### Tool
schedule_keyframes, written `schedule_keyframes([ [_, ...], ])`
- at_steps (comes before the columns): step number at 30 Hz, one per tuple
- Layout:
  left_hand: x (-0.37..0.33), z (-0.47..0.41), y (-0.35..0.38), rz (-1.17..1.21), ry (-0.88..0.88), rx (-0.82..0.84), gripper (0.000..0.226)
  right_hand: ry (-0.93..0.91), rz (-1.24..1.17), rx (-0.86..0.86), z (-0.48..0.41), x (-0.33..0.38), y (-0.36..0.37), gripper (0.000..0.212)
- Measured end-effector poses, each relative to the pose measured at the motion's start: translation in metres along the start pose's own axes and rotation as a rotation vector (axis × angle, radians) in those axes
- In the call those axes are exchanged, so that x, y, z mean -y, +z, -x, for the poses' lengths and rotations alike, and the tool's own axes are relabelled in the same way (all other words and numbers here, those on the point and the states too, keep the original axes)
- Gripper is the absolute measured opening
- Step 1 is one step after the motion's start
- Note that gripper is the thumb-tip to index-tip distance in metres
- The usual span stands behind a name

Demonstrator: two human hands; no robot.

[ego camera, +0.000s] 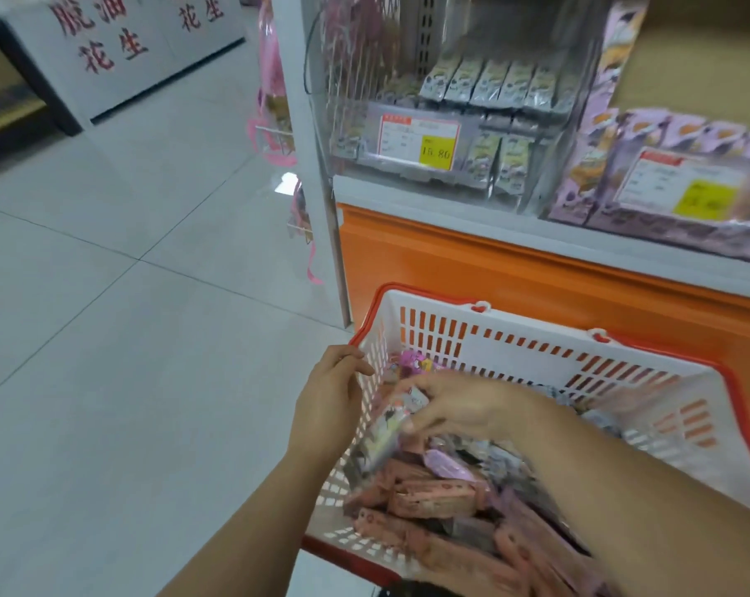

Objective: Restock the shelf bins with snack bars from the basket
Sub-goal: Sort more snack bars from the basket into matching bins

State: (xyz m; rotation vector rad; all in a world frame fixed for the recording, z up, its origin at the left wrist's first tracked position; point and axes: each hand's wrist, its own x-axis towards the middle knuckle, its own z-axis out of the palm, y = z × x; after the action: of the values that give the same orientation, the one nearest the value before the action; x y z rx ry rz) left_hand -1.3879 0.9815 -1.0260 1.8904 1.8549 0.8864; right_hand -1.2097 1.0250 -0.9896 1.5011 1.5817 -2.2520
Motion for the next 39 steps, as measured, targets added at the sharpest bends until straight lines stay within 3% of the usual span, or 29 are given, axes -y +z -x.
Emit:
schedule_keyframes([
  [3, -0.007, -0.003, -0.008, 0.056, -0.068, 0.062, 0.034, -0.11, 0.154, -0.027, 0.043, 0.044, -0.013, 0.038],
  [6, -0.039, -0.013, -0.035, 0.283, -0.383, 0.164, 0.027, -0.193, 0.175, -0.042, 0.086, 0.076, -0.019, 0.036],
  [8, -0.065, -0.019, -0.063, 0.454, -0.468, 0.163, 0.019, -0.246, 0.206, -0.073, 0.11, 0.091, -0.021, 0.035],
  [10, -0.093, -0.022, -0.096, 0.614, -0.461, 0.259, 0.012, -0.295, 0.199, -0.096, 0.13, 0.102, -0.02, 0.035],
  [12, -0.118, -0.021, -0.126, 0.763, -0.414, 0.448, 0.029, -0.361, 0.161, -0.105, 0.146, 0.112, -0.02, 0.035],
  [15, -0.148, -0.02, -0.158, 0.78, -0.307, 0.545, 0.026, -0.445, 0.033, -0.131, 0.166, 0.13, -0.018, 0.037],
  [19, -0.176, -0.032, -0.172, 0.925, -0.334, 0.355, 0.015, -0.576, -0.151, -0.353, 0.176, 0.151, -0.009, 0.048],
  [23, -0.198, -0.049, -0.164, 1.042, -0.398, 0.128, 0.012, -0.643, -0.084, -0.613, 0.175, 0.165, 0.004, 0.028],
  [26, -0.204, -0.066, -0.151, 1.036, -0.384, 0.087, 0.032, -0.636, -0.084, -0.716, 0.163, 0.173, 0.003, 0.02],
  [30, -0.204, -0.103, -0.145, 1.06, -0.329, 0.055, 0.022, -0.671, -0.16, -0.803, 0.145, 0.197, -0.022, 0.021],
  [32, -0.197, -0.127, -0.145, 0.985, -0.257, -0.082, 0.012, -0.68, -0.17, -0.821, 0.132, 0.214, -0.04, 0.019],
  [36, -0.171, -0.169, -0.128, 0.591, -0.208, -0.514, 0.019, -0.624, -0.104, -0.909, 0.085, 0.245, -0.083, 0.022],
  [39, -0.142, -0.189, -0.101, 0.356, -0.192, -0.616, 0.026, -0.617, 0.017, -1.0, 0.047, 0.265, -0.114, 0.023],
])
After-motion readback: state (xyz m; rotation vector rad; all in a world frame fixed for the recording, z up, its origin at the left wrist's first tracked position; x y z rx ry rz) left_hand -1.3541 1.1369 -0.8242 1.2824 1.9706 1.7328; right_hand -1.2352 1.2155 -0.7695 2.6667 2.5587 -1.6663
